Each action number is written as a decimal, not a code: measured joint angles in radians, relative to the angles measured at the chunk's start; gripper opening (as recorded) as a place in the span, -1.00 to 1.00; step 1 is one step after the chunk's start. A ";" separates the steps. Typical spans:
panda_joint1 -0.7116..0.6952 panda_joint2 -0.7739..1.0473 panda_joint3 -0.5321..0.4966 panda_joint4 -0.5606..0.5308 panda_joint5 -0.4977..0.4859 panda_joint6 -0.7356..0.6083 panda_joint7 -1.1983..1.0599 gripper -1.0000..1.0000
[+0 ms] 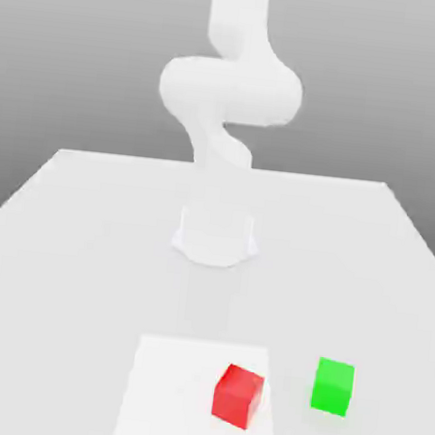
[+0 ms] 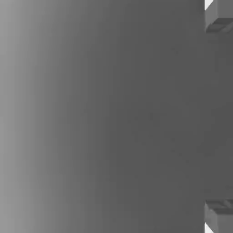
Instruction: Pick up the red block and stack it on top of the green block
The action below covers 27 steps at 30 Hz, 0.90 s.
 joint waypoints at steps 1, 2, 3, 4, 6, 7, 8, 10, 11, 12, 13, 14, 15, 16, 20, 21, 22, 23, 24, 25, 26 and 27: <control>0.020 0.039 -0.014 -0.014 0.002 0.019 -0.046 0.00; 0.039 0.076 -0.028 -0.028 0.004 0.037 -0.091 0.00; 0.058 0.113 -0.041 -0.041 0.007 0.054 -0.135 0.00; 0.075 0.149 -0.053 -0.055 0.010 0.072 -0.179 0.00; 0.112 0.220 -0.079 -0.081 0.015 0.106 -0.265 0.00; 0.128 0.256 -0.090 -0.094 0.019 0.124 -0.309 0.00; 0.142 0.292 -0.100 -0.107 0.024 0.141 -0.354 0.00; 0.170 0.364 -0.117 -0.133 0.035 0.175 -0.444 0.00; 0.183 0.400 -0.125 -0.146 0.041 0.193 -0.489 0.00; 0.195 0.436 -0.132 -0.159 0.046 0.210 -0.534 0.00; 0.205 0.472 -0.136 -0.173 0.052 0.227 -0.580 0.00; 0.214 0.508 -0.140 -0.186 0.057 0.244 -0.625 0.00; 0.222 0.544 -0.143 -0.199 0.062 0.261 -0.669 0.00; 0.229 0.580 -0.145 -0.212 0.065 0.279 -0.712 0.00; 0.246 0.721 -0.138 -0.264 0.065 0.348 -0.877 0.00; 0.247 0.756 -0.135 -0.278 0.058 0.366 -0.913 0.00; 0.245 0.791 -0.132 -0.289 0.051 0.384 -0.945 0.00; 0.242 0.826 -0.127 -0.292 0.055 0.409 -0.967 0.00; 0.238 0.862 -0.120 -0.290 0.064 0.436 -0.983 0.00; 0.231 0.897 -0.110 -0.287 0.077 0.465 -0.997 0.00; 0.222 0.934 -0.098 -0.282 0.090 0.495 -1.010 0.00; 0.212 0.970 -0.085 -0.277 0.104 0.525 -1.021 0.00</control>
